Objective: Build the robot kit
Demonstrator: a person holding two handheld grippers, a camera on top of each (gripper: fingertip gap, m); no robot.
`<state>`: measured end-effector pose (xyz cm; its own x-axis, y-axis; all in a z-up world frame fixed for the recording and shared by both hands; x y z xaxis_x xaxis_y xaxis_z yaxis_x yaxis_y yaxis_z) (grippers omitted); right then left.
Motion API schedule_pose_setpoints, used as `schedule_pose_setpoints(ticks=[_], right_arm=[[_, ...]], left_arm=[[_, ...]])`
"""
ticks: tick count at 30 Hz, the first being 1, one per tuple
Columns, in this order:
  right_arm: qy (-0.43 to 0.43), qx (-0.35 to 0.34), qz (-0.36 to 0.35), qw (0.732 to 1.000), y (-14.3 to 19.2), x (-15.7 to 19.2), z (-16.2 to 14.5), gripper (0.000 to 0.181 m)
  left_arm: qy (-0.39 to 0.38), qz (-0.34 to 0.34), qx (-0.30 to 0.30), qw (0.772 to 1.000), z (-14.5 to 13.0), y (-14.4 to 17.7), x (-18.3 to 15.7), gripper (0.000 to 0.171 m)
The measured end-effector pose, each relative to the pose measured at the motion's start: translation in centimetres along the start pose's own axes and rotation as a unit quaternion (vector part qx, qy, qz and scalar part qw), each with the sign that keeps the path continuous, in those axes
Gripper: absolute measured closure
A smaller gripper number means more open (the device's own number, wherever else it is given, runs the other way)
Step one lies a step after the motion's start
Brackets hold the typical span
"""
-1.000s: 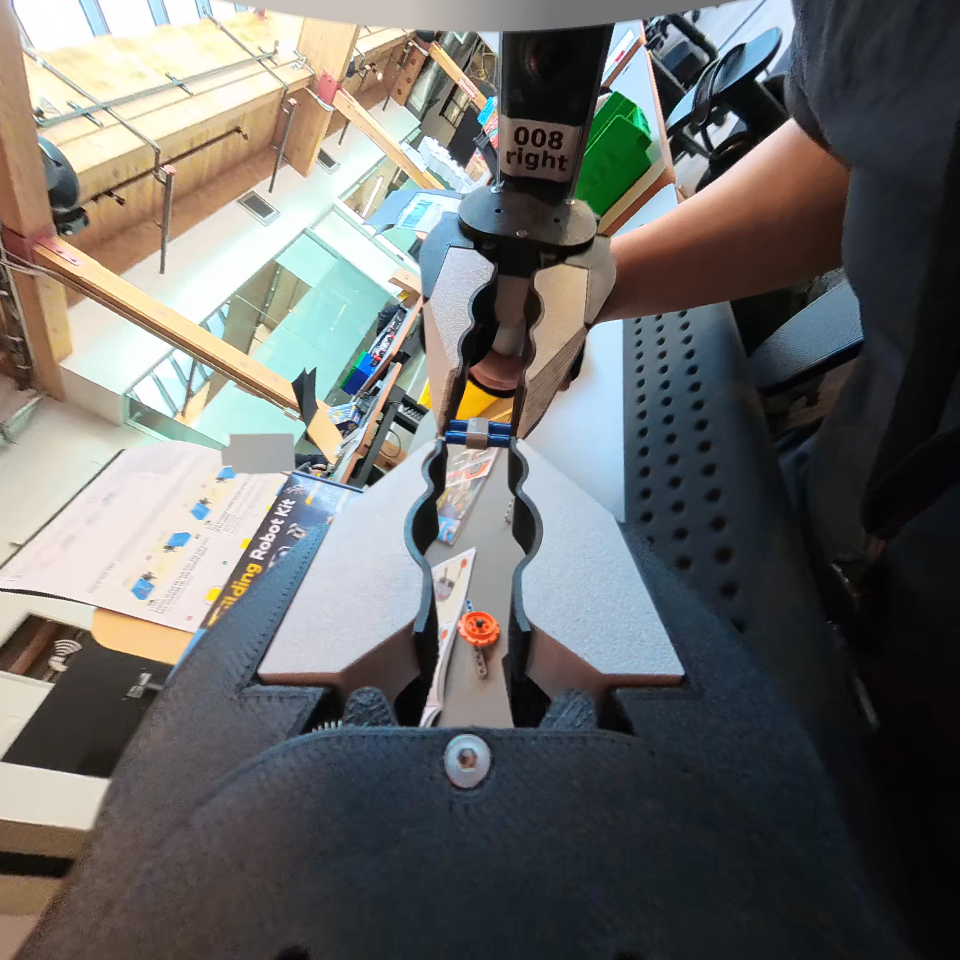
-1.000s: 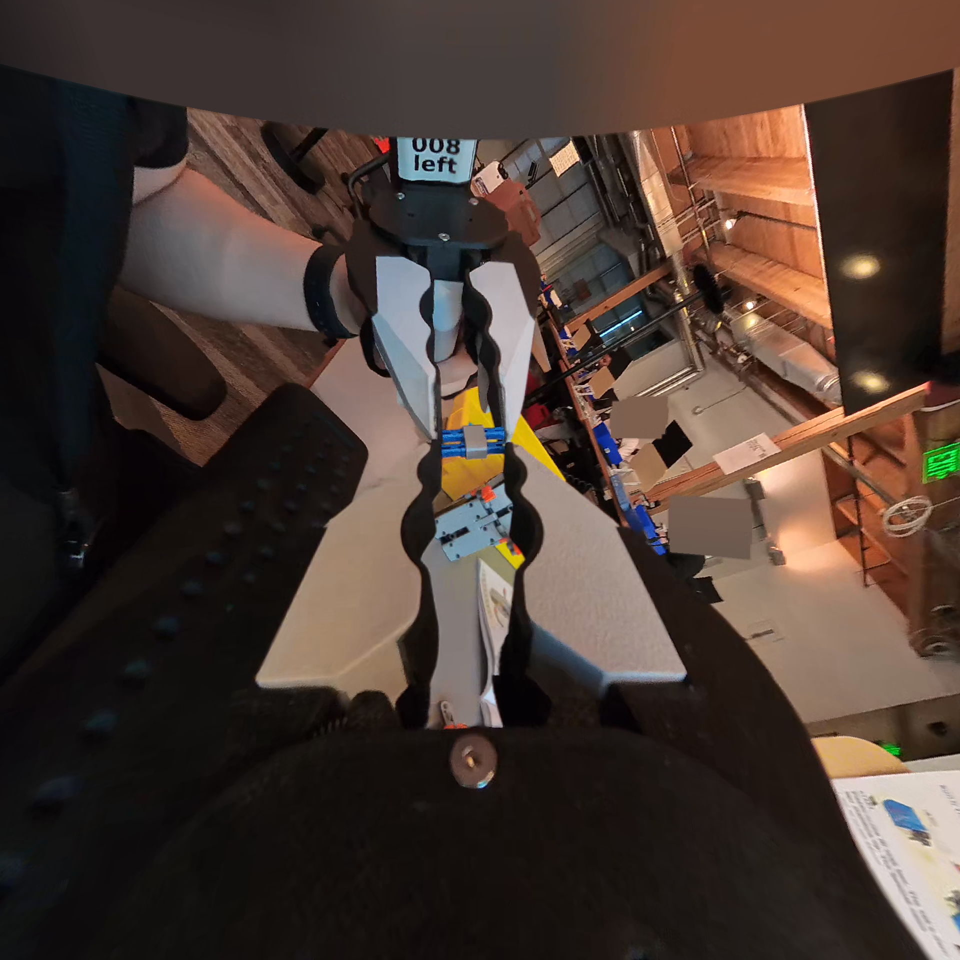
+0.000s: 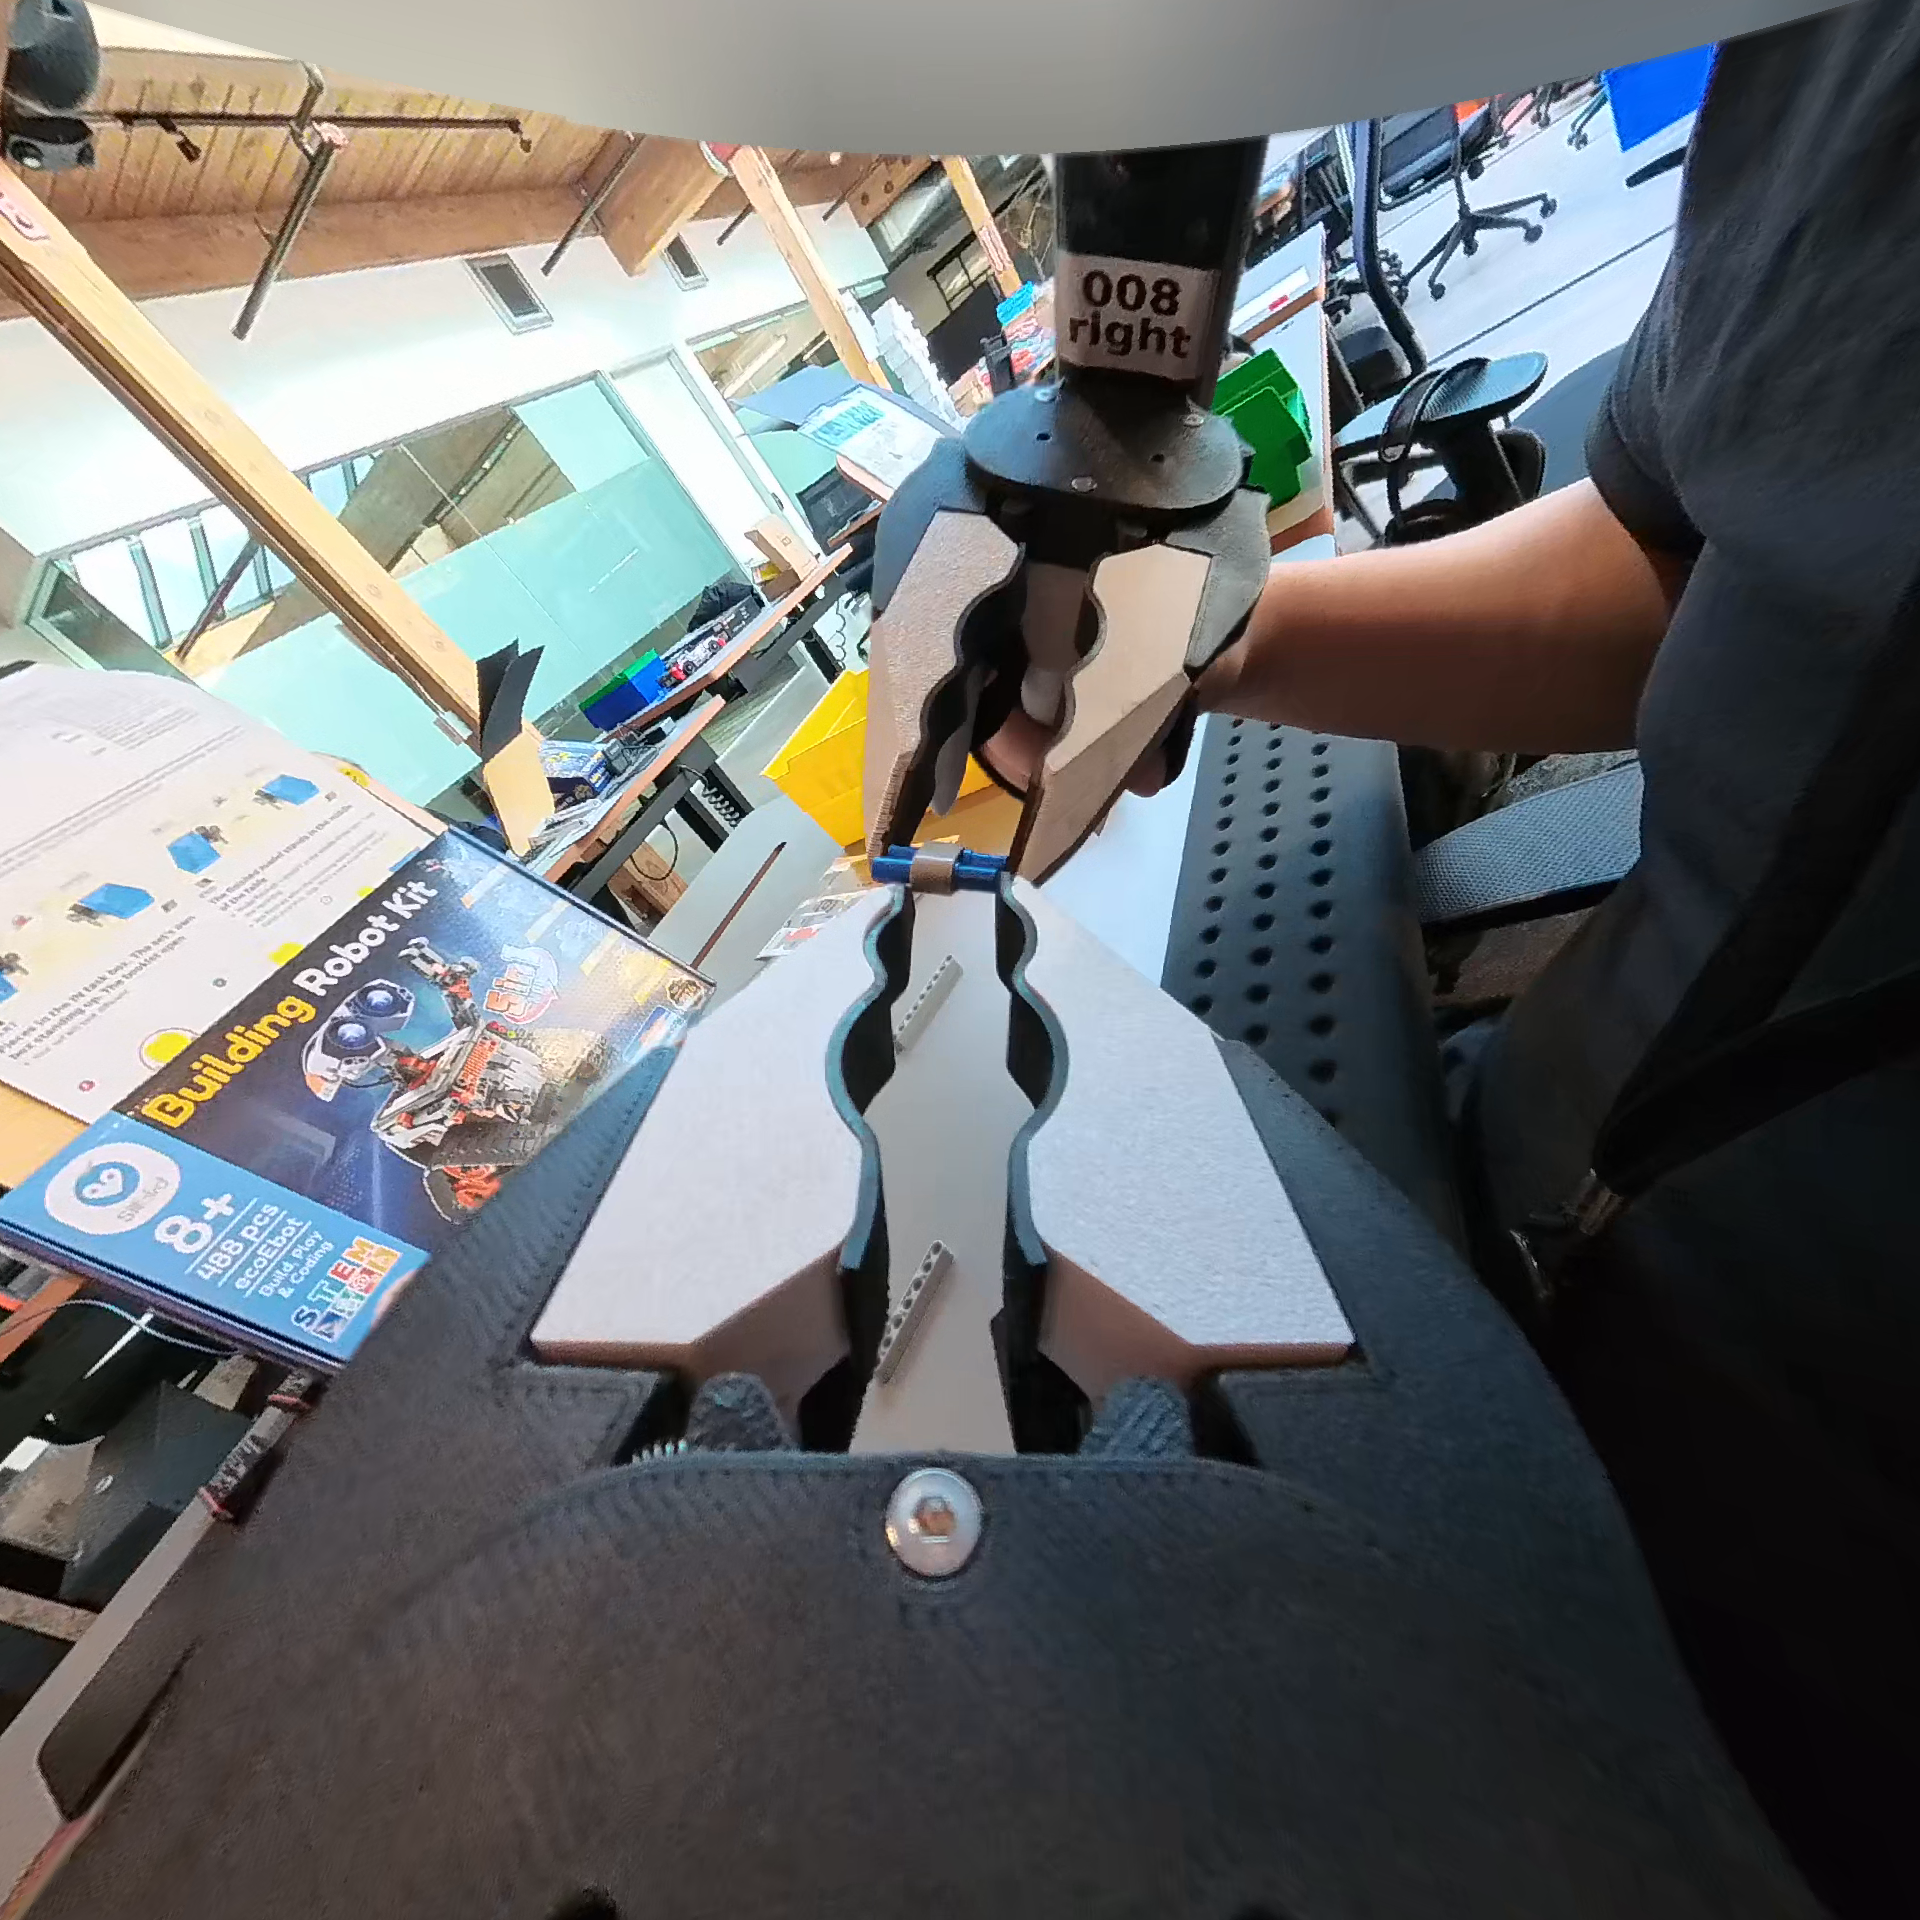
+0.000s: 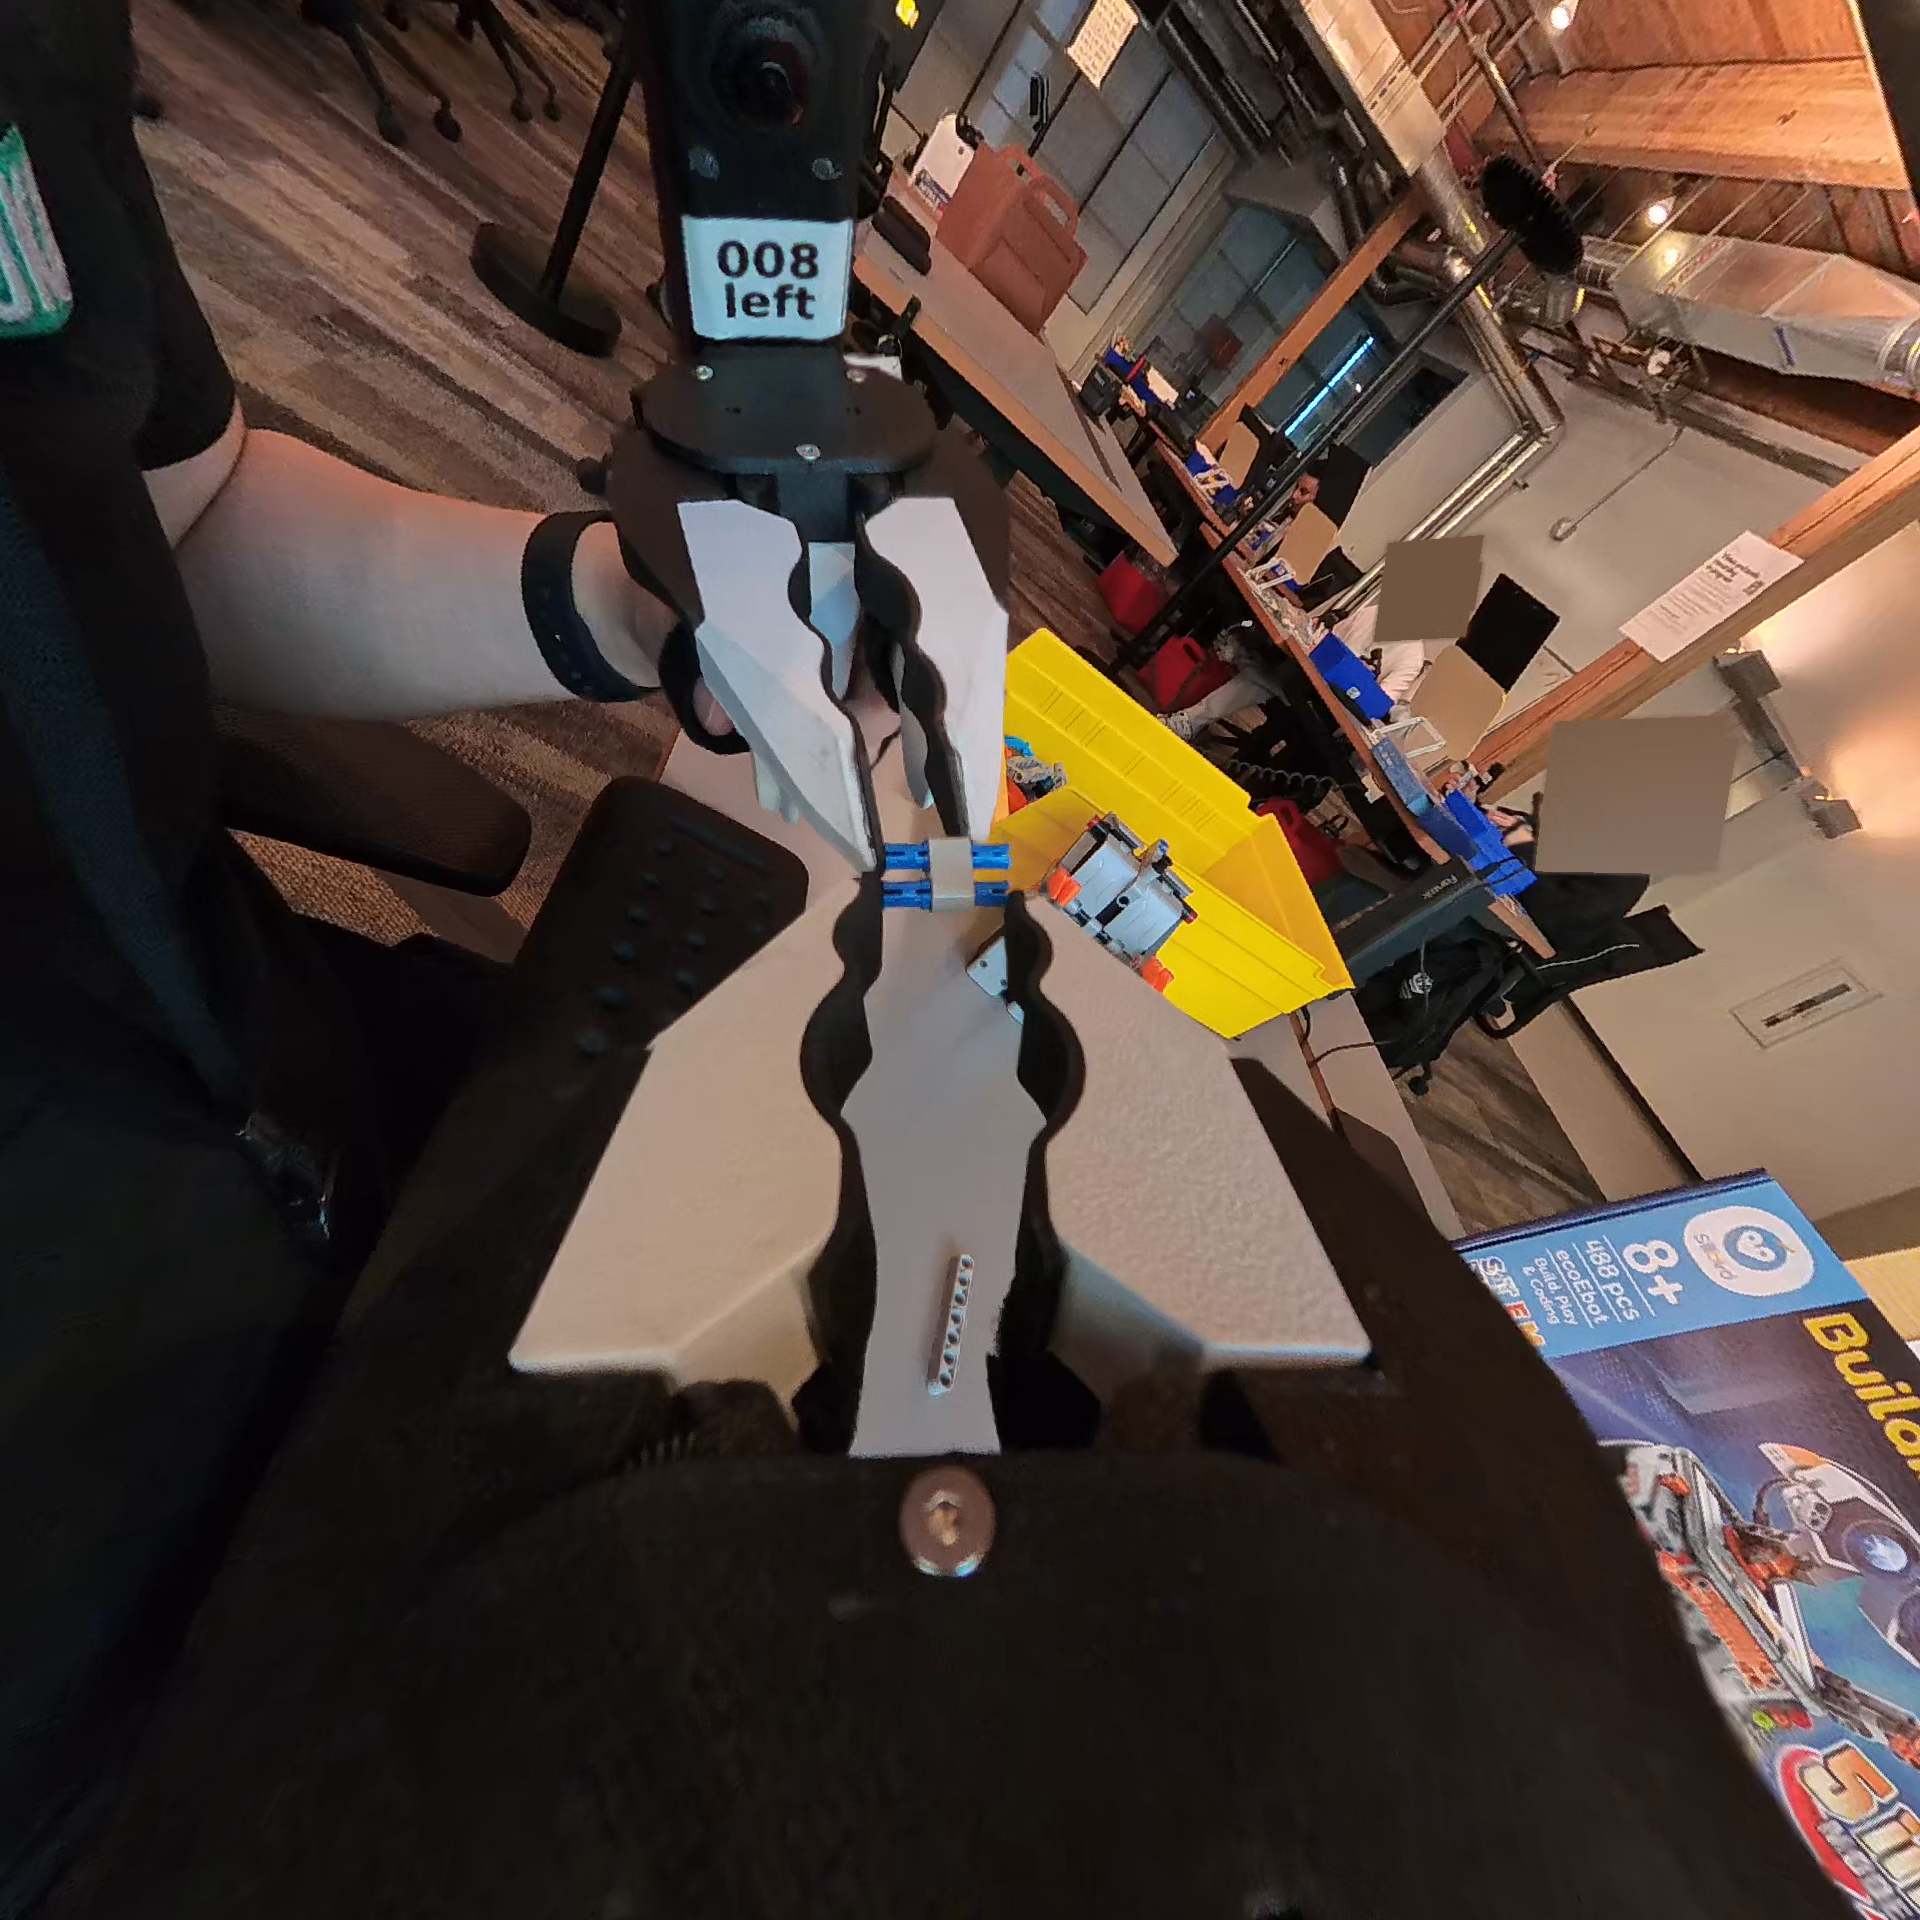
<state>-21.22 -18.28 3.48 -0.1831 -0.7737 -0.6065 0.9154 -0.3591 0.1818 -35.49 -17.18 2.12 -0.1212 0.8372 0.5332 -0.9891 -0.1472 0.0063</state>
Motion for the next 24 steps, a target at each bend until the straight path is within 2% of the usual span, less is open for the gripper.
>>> schedule_pose_setpoints(ticks=[9, 18, 24], right_arm=[[-0.050, 0.017, 0.010, 0.999, -0.3, -0.3, -0.2, 0.159], [-0.209, 0.009, 0.053, 0.976, -0.5, -1.2, -1.1, 0.159], [-0.251, 0.017, 0.066, 0.966, -0.7, -1.3, -1.7, 0.159]], left_arm=[[0.024, 0.007, 0.002, 1.000, -0.4, 0.1, 0.2, 0.158], [0.063, 0.009, -0.003, 0.998, -0.8, 0.0, 0.6, 0.159], [0.077, 0.008, 0.005, 0.997, -1.2, -0.1, 0.6, 0.160]])
Point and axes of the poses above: each gripper's, where its closed fingertips meet, y back along the fingers, z out of its top, x = y × z across the jaws, the point moved 8 cm from there along y, back along the fingers, and after that the axes turned 2 degrees about z, right-handed, at the moved point
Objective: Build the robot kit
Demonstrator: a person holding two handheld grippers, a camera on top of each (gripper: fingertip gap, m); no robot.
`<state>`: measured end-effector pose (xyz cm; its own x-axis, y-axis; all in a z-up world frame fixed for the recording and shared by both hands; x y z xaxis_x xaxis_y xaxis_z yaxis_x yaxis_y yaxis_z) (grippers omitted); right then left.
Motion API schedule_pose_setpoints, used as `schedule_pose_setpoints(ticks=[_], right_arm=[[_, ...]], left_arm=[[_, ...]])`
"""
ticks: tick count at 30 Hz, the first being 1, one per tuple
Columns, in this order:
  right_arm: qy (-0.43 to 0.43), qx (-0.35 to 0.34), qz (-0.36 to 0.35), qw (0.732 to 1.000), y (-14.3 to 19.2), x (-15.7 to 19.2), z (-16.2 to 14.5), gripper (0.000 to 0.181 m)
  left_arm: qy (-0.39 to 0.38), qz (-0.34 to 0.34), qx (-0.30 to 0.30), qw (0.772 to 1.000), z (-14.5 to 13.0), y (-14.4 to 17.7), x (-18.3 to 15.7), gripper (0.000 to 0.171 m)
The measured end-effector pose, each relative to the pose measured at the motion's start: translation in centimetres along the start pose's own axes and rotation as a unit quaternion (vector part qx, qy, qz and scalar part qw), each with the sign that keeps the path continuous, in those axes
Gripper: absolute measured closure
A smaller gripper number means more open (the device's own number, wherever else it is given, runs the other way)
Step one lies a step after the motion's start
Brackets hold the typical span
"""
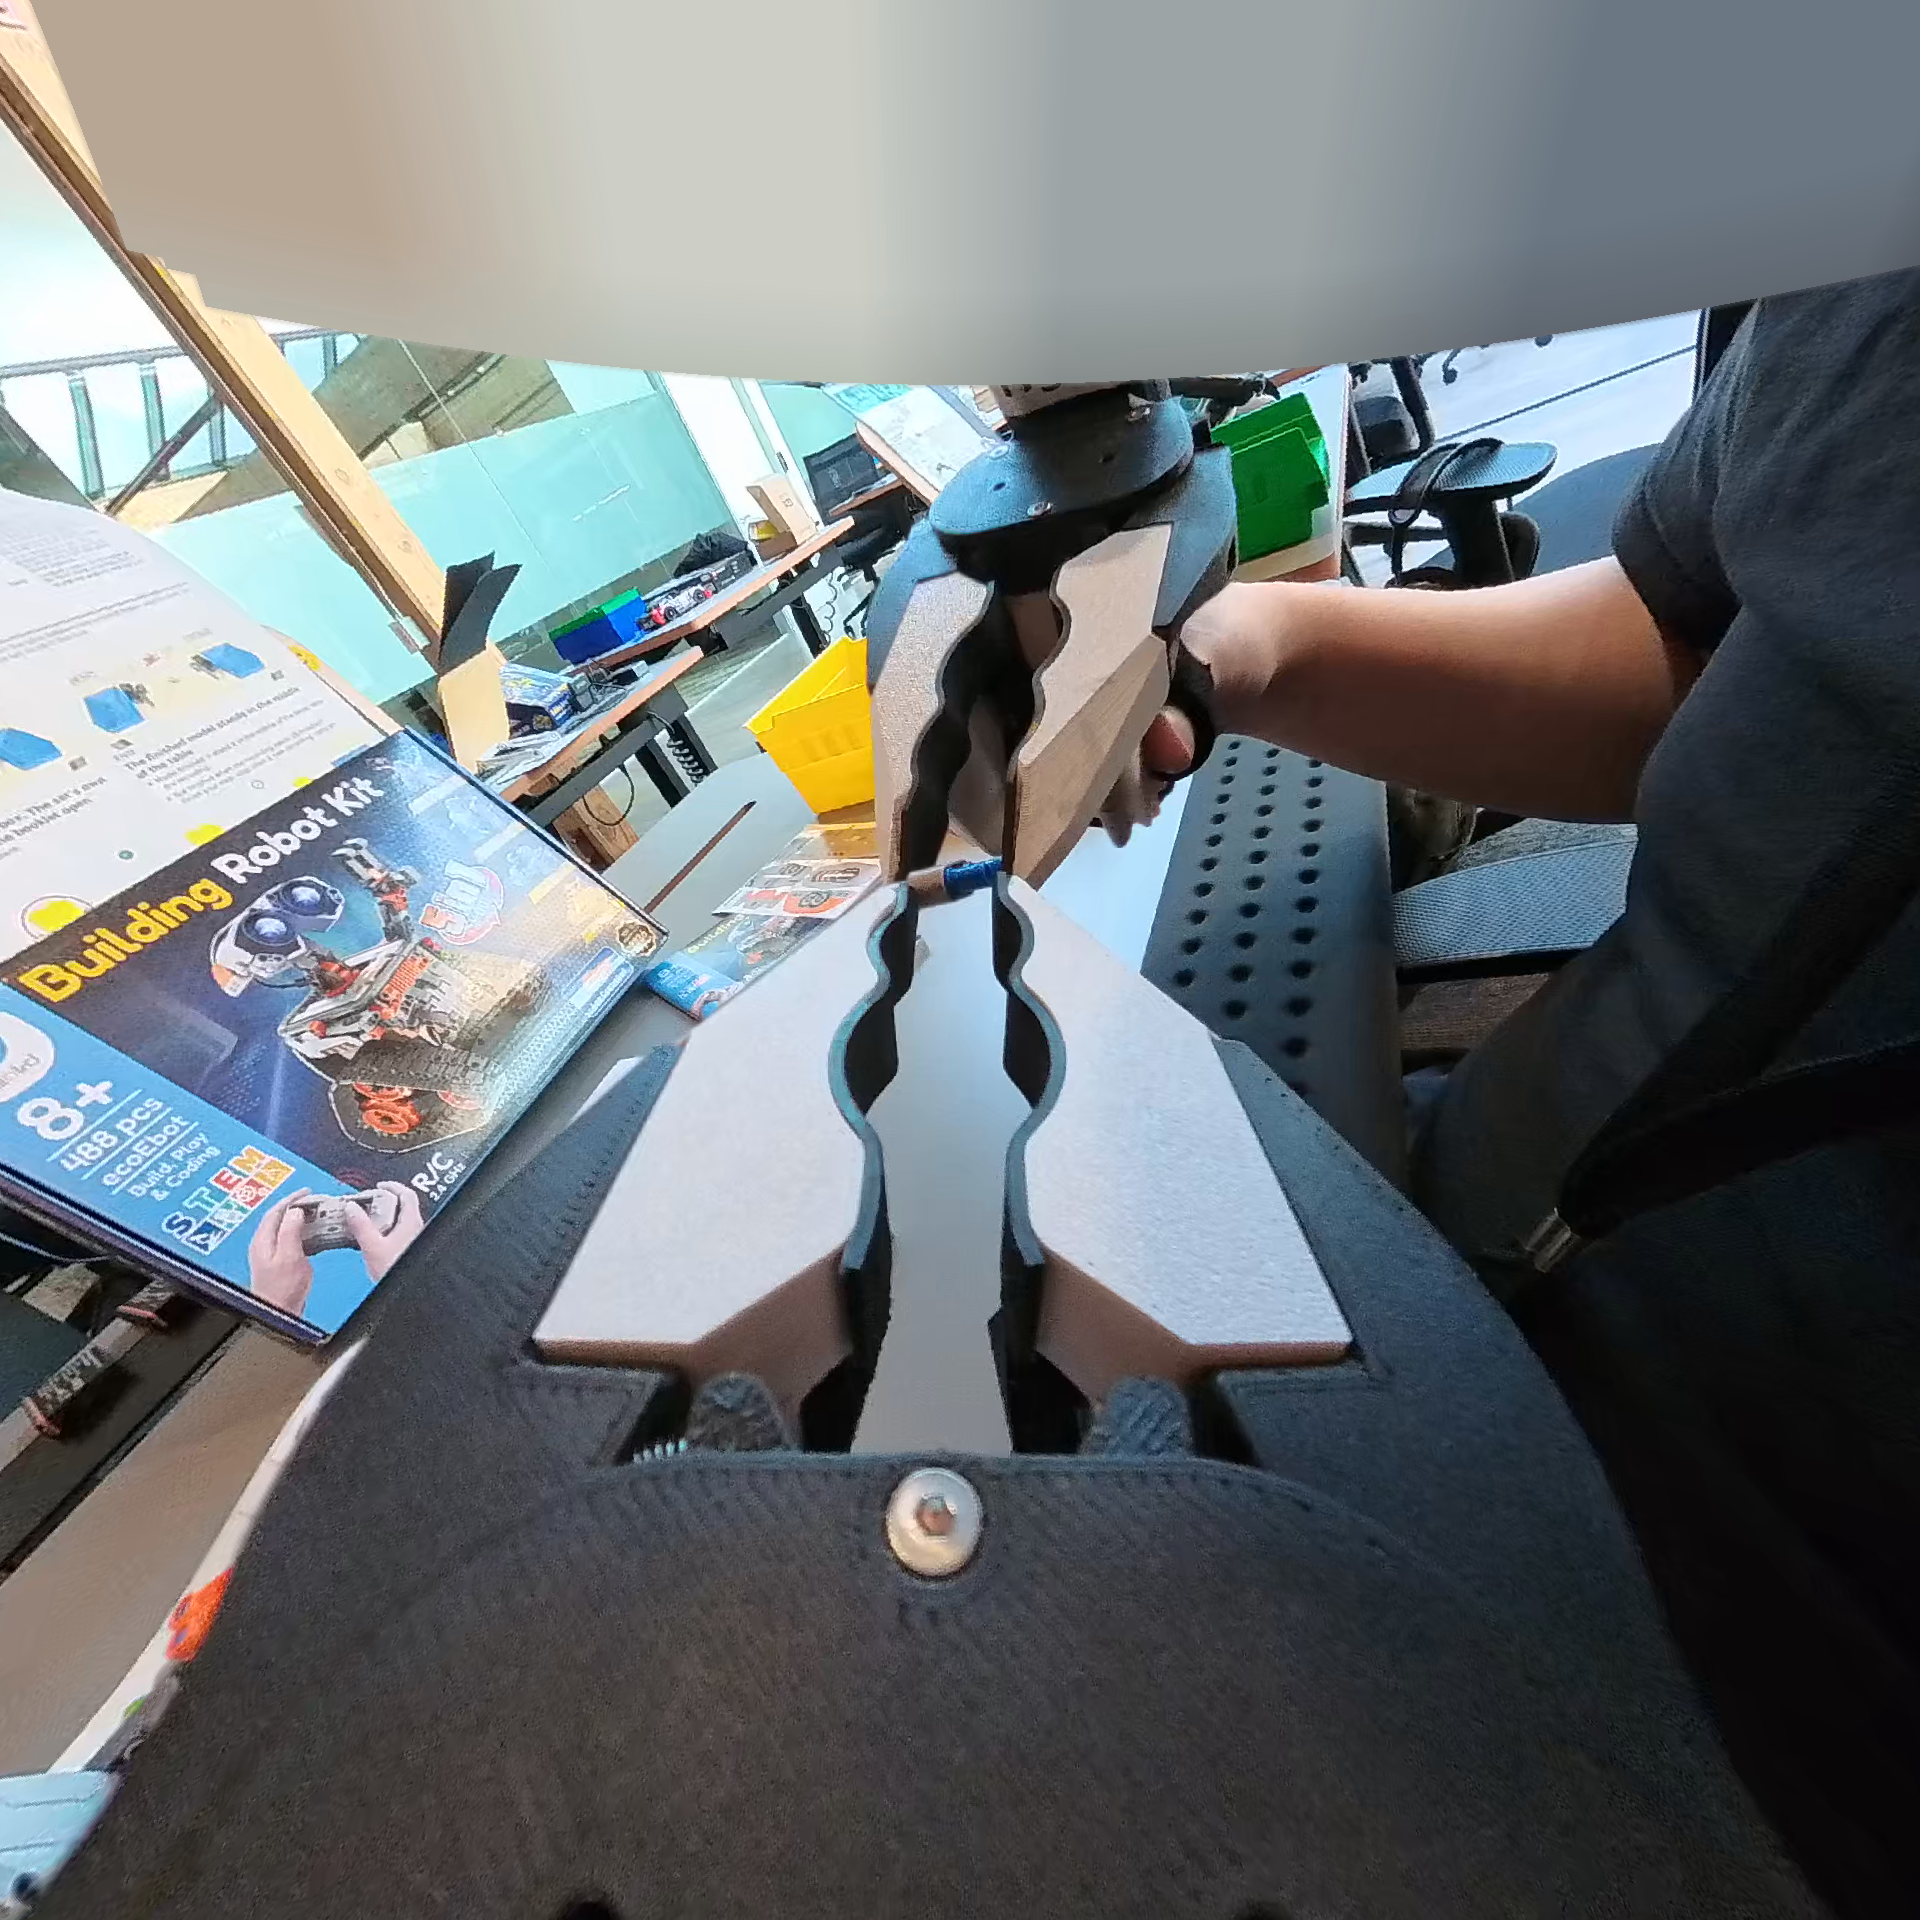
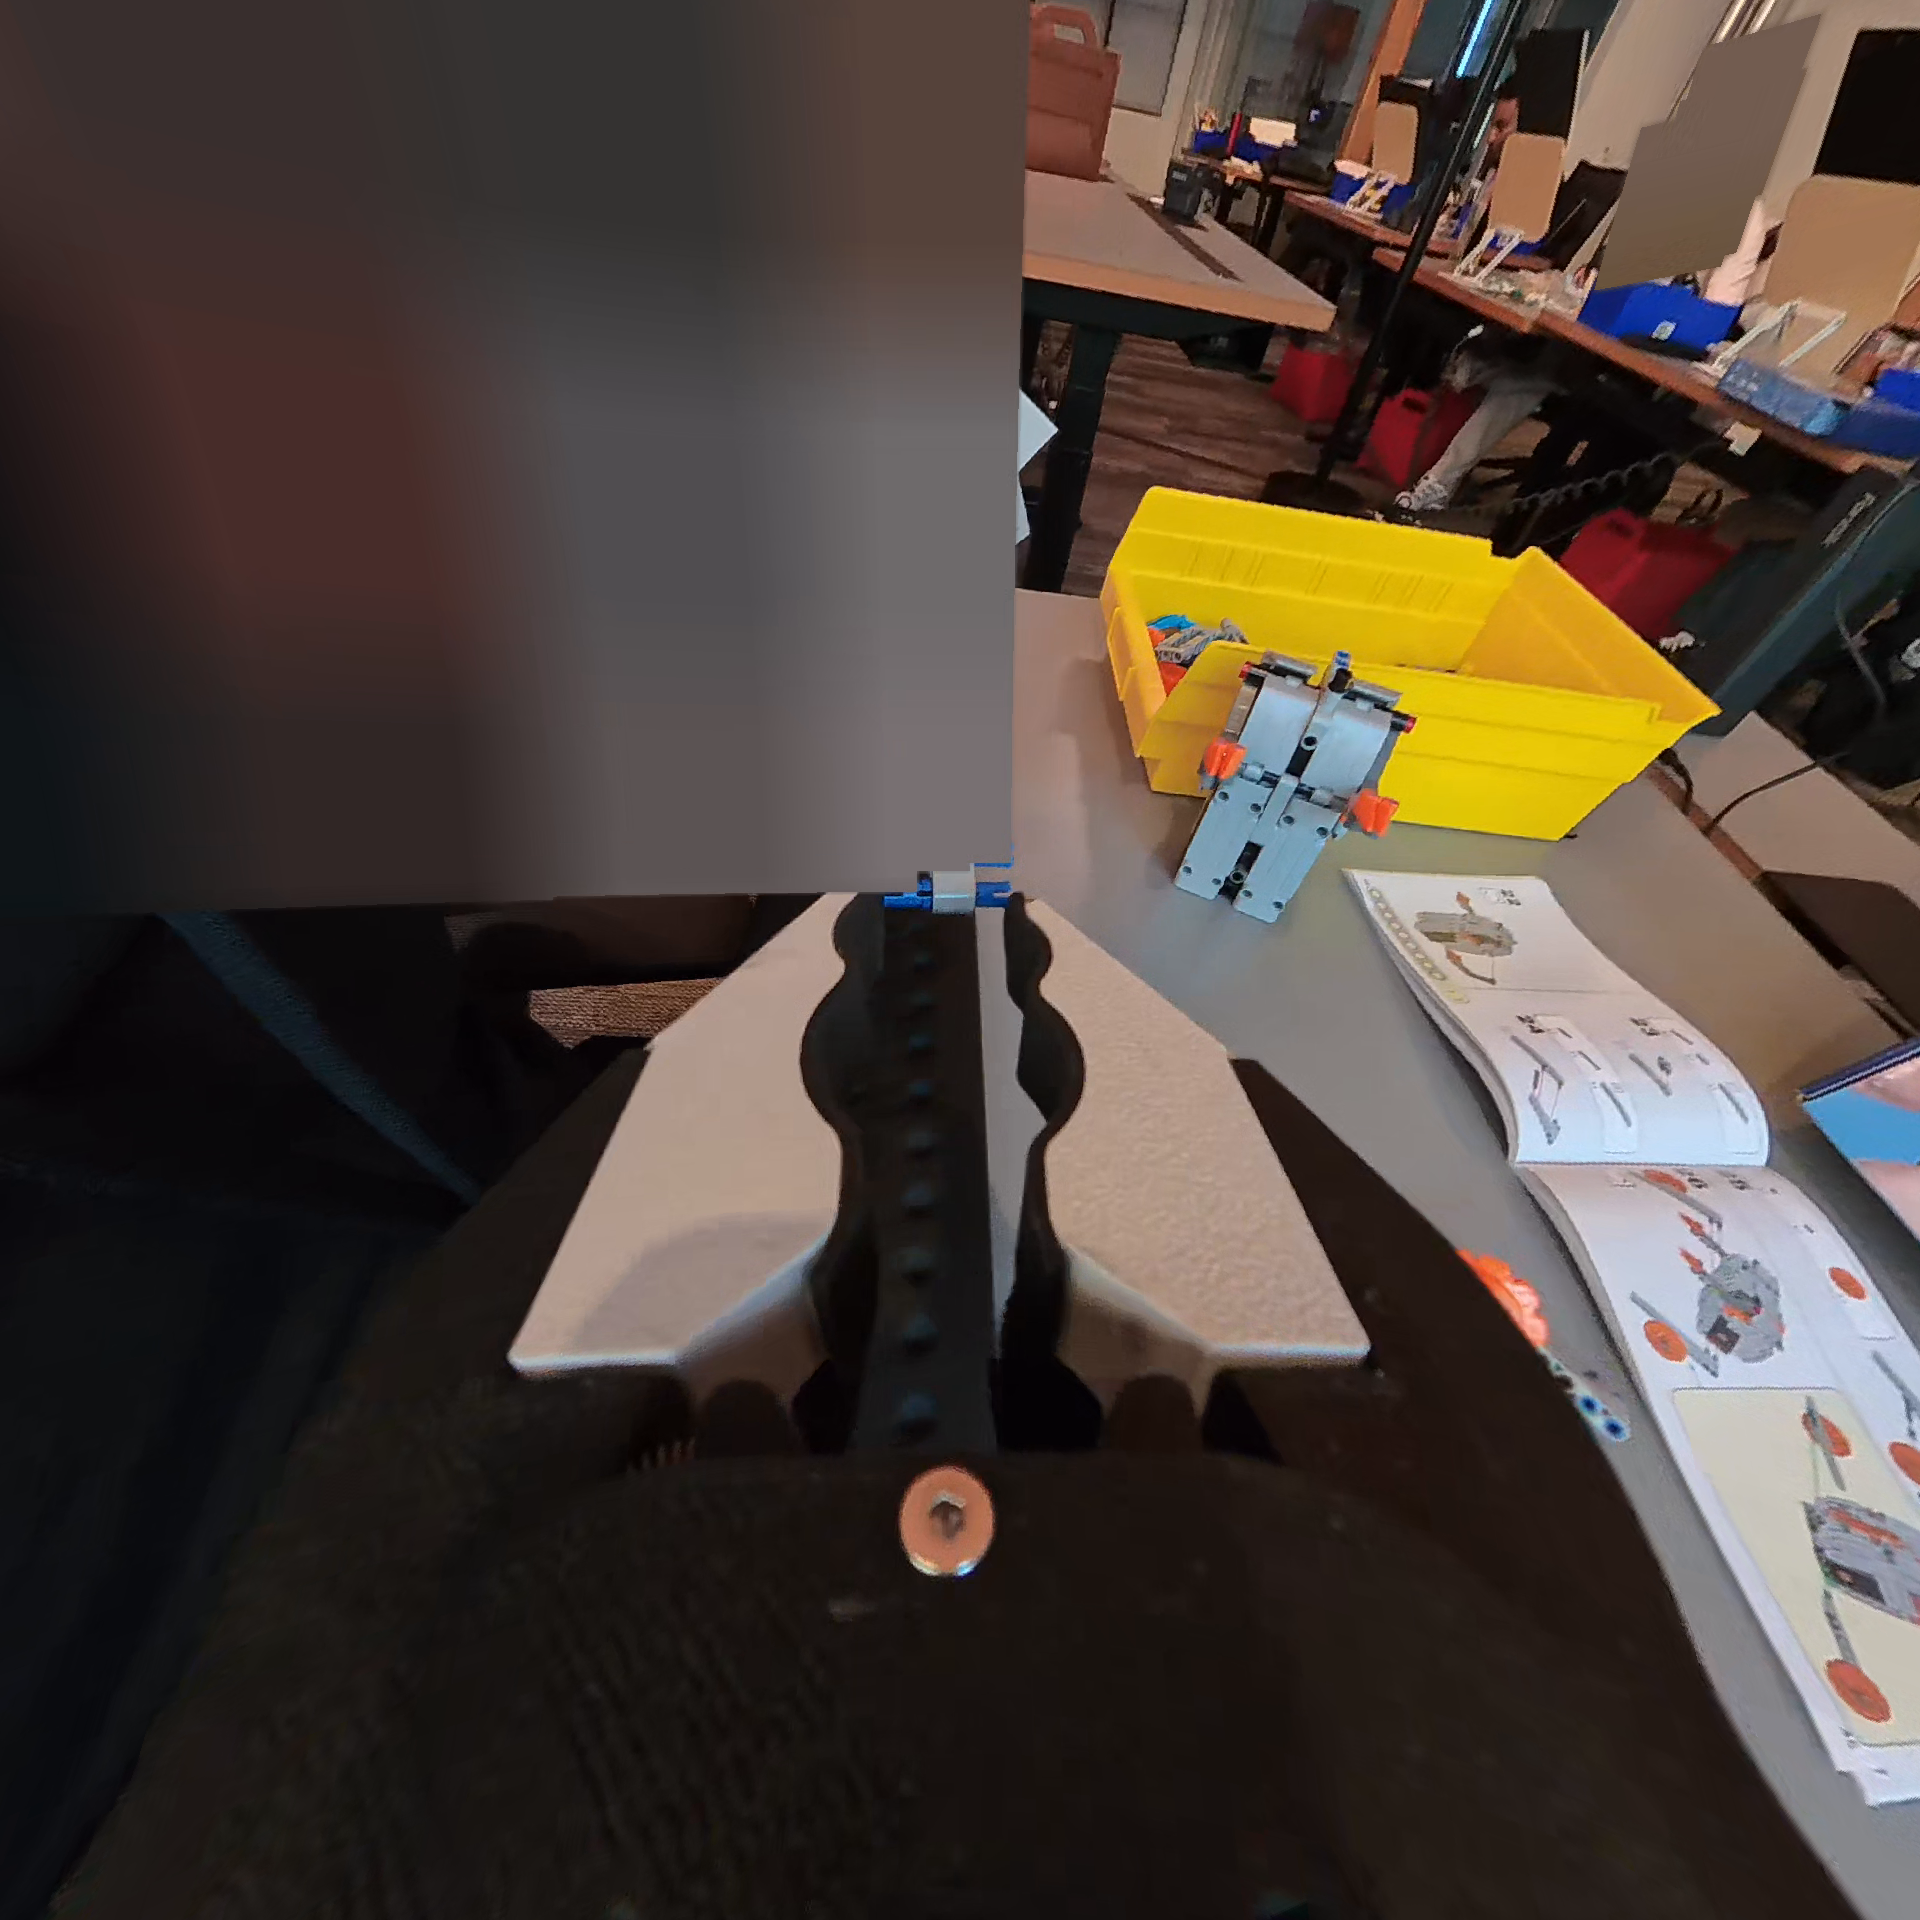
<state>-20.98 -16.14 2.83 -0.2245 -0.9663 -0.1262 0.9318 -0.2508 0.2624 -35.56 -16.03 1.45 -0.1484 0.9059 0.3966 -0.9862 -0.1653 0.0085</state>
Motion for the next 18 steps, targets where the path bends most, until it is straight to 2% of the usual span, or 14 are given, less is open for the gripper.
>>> schedule_pose_setpoints(ticks=[9, 13, 18], right_arm=[[-0.073, -0.010, 0.028, 0.997, -0.1, -0.5, -0.3, 0.160], [-0.096, -0.016, 0.043, 0.994, -0.1, -0.6, -0.4, 0.160], [-0.117, -0.020, 0.059, 0.991, -0.2, -0.5, -0.5, 0.160]], left_arm=[[0.059, -0.005, -0.005, 0.998, -0.2, 0.0, 0.6, 0.152], [0.131, -0.028, -0.010, 0.991, -0.5, -0.1, 1.0, 0.147], [0.228, -0.076, -0.038, 0.970, -0.8, 0.4, 1.7, 0.144]])
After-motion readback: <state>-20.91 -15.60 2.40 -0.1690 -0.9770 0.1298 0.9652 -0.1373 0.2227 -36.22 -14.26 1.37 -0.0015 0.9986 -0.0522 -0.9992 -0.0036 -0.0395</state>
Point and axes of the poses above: each gripper's, where its closed fingertips meet, y back along the fingers, z out of its top, x = y × z across the jaws, the point moved 8 cm from there along y, back along the fingers, and after that the axes turned 2 degrees about z, right-handed, at the moved point
